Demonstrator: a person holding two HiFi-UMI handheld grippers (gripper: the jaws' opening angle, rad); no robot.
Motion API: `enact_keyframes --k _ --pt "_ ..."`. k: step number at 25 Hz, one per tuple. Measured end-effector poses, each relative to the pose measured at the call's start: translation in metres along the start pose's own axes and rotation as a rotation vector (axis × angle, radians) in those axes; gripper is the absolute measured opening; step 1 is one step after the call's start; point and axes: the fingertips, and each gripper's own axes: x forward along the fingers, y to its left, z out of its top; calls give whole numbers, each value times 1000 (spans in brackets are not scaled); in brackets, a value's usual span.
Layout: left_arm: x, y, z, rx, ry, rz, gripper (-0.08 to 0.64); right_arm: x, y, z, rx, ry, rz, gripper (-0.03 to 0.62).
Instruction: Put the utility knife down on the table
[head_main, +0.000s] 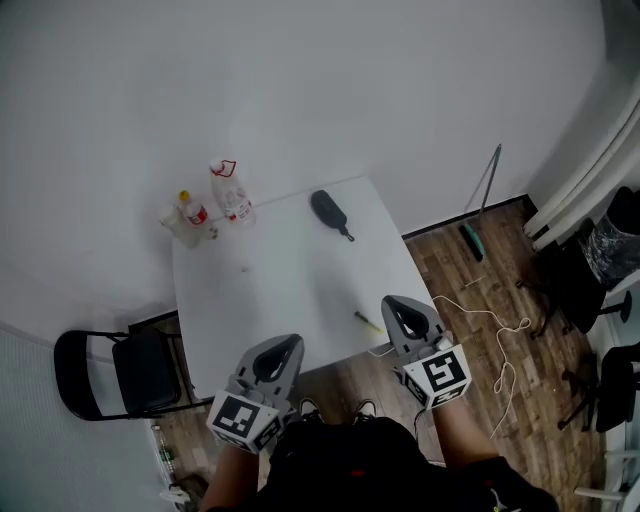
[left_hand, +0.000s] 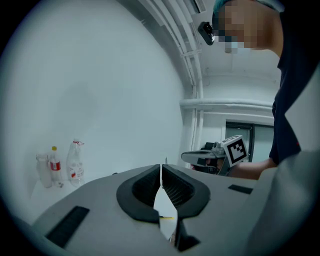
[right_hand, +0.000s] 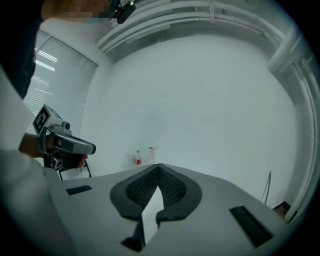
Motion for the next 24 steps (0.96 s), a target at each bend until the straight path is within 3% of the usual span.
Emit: enact_keyframes --k 3,10,24 --pt "-4 0 11 60 -16 -14 31 -22 -4 13 -22 3 -45 21" --pt "-2 -9 33 99 -70 -85 31 -56 -23 36 -53 7 -139 21" --pt "-9 -20 35 112 -88 -139 31 -70 -3 43 -63 -25 -137 21"
